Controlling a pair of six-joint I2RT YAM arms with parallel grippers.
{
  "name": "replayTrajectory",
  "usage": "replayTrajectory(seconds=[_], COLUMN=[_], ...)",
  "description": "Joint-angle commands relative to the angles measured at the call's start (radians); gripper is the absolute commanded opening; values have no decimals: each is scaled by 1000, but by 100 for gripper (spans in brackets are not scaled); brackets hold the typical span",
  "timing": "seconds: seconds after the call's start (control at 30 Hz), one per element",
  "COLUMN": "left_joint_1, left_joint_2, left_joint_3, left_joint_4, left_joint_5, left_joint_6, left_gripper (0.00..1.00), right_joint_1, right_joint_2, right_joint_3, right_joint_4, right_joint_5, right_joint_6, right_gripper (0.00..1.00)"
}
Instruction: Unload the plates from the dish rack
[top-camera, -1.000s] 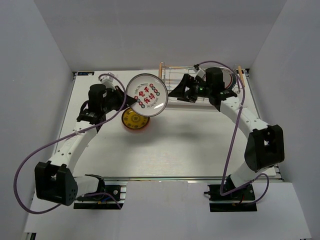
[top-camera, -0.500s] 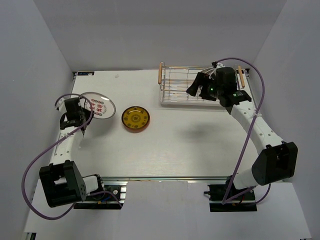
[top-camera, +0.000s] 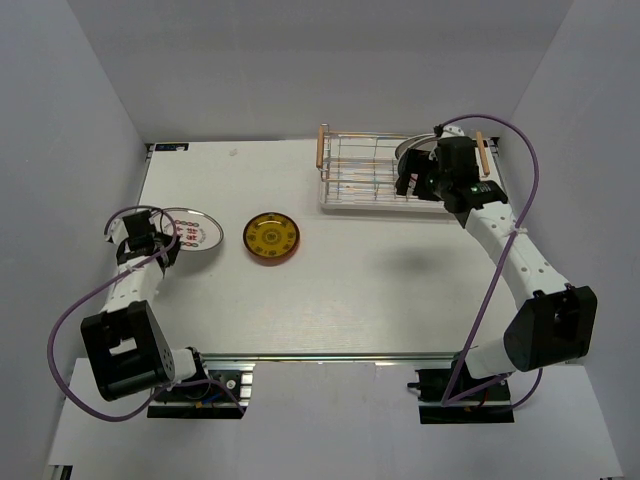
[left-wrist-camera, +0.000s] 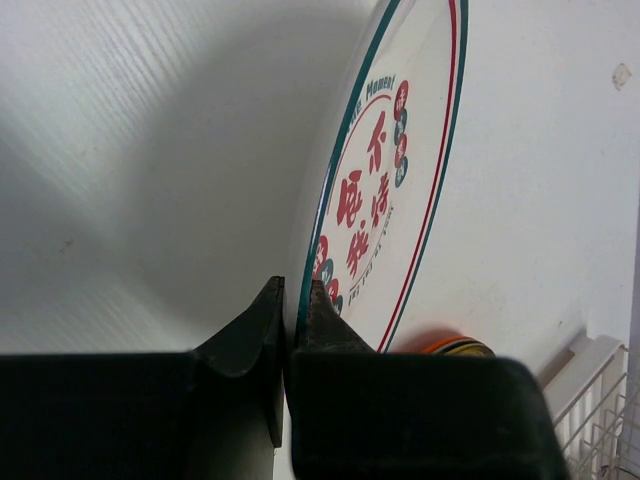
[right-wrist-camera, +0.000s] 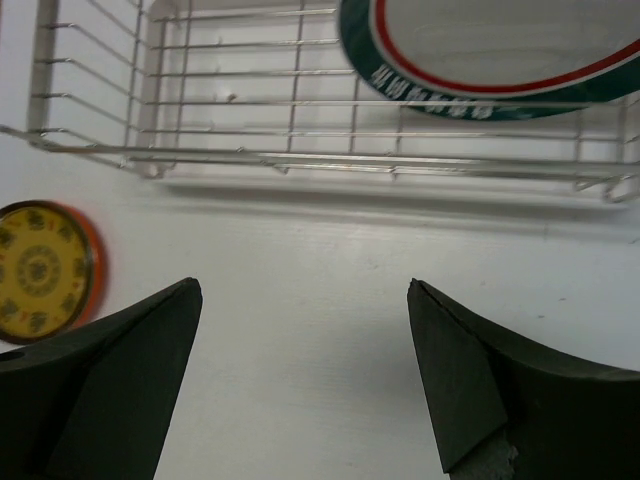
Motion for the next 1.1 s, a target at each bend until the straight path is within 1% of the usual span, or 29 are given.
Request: replayTrajectory(seconds=[0.0,0.03,0.07,0.1,0.2,0.33,0.4,0.43,0.53,0.67,0.77,0.8,0.93,1.07], left_joint_1=[23,23,23,23,23,23,32,32,32,32,32,32,32,32], left_joint_2=[-17,-14,-13,-13,-19,-25,-19,-18,-16,-34,-50,-54,-88,-139], left_joint_3=[-14,-17,-17,-20,-39,-66,-65,-62,-75,-79,-46,-39,-20,-2], left_joint_4=[60,59,59,56,53,51,46,34,23,19,-24,-51,-99,-112], left_joint_5=[36,40,45,49,49,42,40,39,34,23,-3,-9,-41,-27], left_joint_6=[-4,0,12,17,26,36,48,55,60,57,59,57,34,22], left_gripper=[13,20,25,28,32,34,41,53,58,68,93,98,98,98], right_joint_1=[-13,-21,-27,-30,-49,-87,-119,-136,-167,-219,-243,-259,-302,-320], right_joint_2=[-25,-29,-32,-34,-34,-29,-16,0,30,67,84,90,148,193], right_joint_3=[-20,-32,-39,-46,-36,-16,-8,1,61,124,162,173,245,314], right_joint_4=[97,127,145,171,188,234,251,256,218,188,161,144,61,6], right_joint_5=[151,173,184,187,175,158,113,74,-6,-58,-156,-176,-273,-296], right_joint_6=[-165,-204,-289,-322,-422,-501,-578,-603,-679,-774,-859,-880,-975,-1048], right_gripper=[89,89,89,89,89,89,89,89,89,89,89,89,89,89])
